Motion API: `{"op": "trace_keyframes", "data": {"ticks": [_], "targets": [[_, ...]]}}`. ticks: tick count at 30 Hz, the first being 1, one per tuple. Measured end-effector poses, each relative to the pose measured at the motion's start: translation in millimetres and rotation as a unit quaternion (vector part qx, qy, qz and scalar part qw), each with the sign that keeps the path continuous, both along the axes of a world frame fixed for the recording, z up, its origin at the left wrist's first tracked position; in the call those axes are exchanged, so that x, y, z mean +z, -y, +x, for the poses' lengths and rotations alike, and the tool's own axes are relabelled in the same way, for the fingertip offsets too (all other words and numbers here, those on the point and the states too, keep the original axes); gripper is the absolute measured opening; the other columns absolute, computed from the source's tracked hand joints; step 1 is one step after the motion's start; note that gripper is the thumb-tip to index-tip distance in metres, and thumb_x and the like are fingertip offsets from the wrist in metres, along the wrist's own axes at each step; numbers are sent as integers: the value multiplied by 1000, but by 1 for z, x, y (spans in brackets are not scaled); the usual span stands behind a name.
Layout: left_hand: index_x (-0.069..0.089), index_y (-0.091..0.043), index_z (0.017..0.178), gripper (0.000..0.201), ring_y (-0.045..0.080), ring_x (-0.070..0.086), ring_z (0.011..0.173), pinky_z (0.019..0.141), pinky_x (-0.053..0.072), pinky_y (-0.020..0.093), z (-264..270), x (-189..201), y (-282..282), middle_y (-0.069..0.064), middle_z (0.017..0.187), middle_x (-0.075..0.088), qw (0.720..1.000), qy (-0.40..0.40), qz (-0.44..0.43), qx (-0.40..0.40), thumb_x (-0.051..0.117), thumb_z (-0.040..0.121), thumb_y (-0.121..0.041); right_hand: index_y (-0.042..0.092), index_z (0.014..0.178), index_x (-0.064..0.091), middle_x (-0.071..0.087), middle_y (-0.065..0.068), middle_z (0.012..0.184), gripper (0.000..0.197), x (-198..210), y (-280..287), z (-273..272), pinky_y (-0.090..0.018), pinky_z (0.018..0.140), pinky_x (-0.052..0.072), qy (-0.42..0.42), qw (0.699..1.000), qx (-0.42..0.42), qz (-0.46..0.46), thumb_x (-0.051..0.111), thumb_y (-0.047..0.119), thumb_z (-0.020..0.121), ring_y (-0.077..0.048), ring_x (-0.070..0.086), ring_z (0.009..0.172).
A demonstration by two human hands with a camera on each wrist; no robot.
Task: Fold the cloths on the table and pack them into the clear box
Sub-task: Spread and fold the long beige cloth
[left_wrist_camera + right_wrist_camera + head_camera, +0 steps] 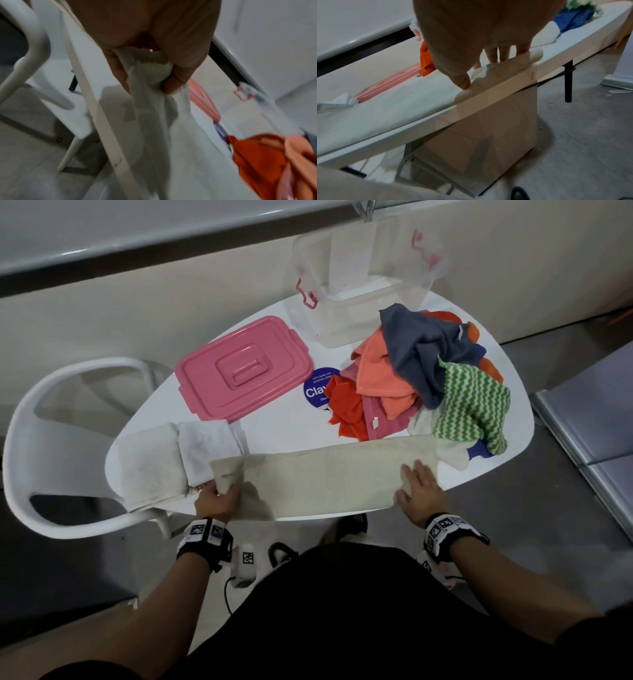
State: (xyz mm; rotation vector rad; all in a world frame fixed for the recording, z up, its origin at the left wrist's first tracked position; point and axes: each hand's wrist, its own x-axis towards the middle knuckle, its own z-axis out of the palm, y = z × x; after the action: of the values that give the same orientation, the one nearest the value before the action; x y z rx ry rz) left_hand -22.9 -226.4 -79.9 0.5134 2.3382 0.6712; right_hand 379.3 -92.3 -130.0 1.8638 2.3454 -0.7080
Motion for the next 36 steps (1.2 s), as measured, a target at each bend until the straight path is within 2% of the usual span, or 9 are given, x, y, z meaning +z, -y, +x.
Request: {"op": "trace_keyframes", "data": {"ticks": [7, 11, 16, 19, 22, 26, 30, 34, 36], "targets": [[64, -16, 95, 30, 24, 59, 79, 65, 43, 26, 0, 26, -8, 4, 84, 65, 994, 21, 75, -79, 63, 76, -40, 12, 138, 53, 46, -15, 146, 50, 23, -13, -30, -47, 111, 35, -127, 989, -3, 69, 56, 24, 90, -33, 39, 138], [59, -19, 92, 12, 13, 64, 56, 55, 56, 30, 40, 42, -42, 3, 78, 67, 984, 49, 104, -134, 68, 85, -23, 23, 123, 64, 65, -3, 125, 27, 40, -25, -59, -35, 105, 42, -233, 967, -22, -97, 55, 25, 98, -22, 56, 119], [61, -26, 86, 20, 13, 69, 68, 62, 53, 22, 105, 56, -68, -5, 91, 71, 922, 171, 138, -319, 79, 80, -31, 28, 110, 69, 74, -3, 99, 49, 56, -29, -97, -39, 83, 51, -336, 846, -170, -377, 33, 59, 100, -20, 68, 84], [65, -26, 93, 16, 8, 67, 85, 77, 52, 18, 121, 47, -71, -10, 102, 70, 912, 200, 139, -329, 76, 83, -33, 35, 110, 69, 72, -4, 108, 73, 42, -26, -106, -41, 83, 55, -341, 792, -248, -442, 47, 91, 69, -24, 70, 93], [67, -22, 88, 6, 7, 65, 82, 81, 51, 25, 109, 22, -67, -8, 91, 71, 949, 99, 136, -267, 71, 85, -25, 33, 120, 61, 71, -2, 106, 73, 33, -20, -107, -33, 74, 55, -316, 843, -202, -385, 69, 79, 65, -20, 70, 92], [64, -20, 92, 21, 22, 62, 88, 84, 51, 37, 78, -5, -56, 1, 94, 65, 947, -14, 63, -314, 64, 83, -38, 26, 109, 66, 49, 3, 63, 35, 26, -21, -113, -31, 58, 48, -366, 878, -186, -245, 71, 1, 84, -16, 50, 57], [58, -22, 112, 58, 18, 55, 95, 84, 49, 32, 76, -13, -42, -3, 105, 55, 916, -62, 88, -386, 64, 74, -66, 27, 108, 66, 53, 4, 72, 34, 32, -31, -119, -21, 66, 46, -386, 879, -209, -186, 63, 1, 88, -10, 50, 61], [50, -23, 130, 93, 21, 49, 108, 90, 45, 34, 81, -16, -27, 1, 123, 52, 877, -103, 120, -453, 73, 57, -76, 27, 116, 62, 52, 1, 79, 37, 34, -39, -122, -20, 64, 42, -392, 878, -217, -167, 60, 1, 89, -7, 48, 59], [42, -24, 139, 97, 24, 45, 116, 94, 43, 39, 80, -24, -20, 2, 137, 46, 852, -146, 78, -496, 75, 60, -71, 26, 123, 58, 55, -2, 86, 41, 32, -39, -125, -20, 78, 45, -383, 881, -211, -181, 60, 1, 91, -8, 55, 75]]}}
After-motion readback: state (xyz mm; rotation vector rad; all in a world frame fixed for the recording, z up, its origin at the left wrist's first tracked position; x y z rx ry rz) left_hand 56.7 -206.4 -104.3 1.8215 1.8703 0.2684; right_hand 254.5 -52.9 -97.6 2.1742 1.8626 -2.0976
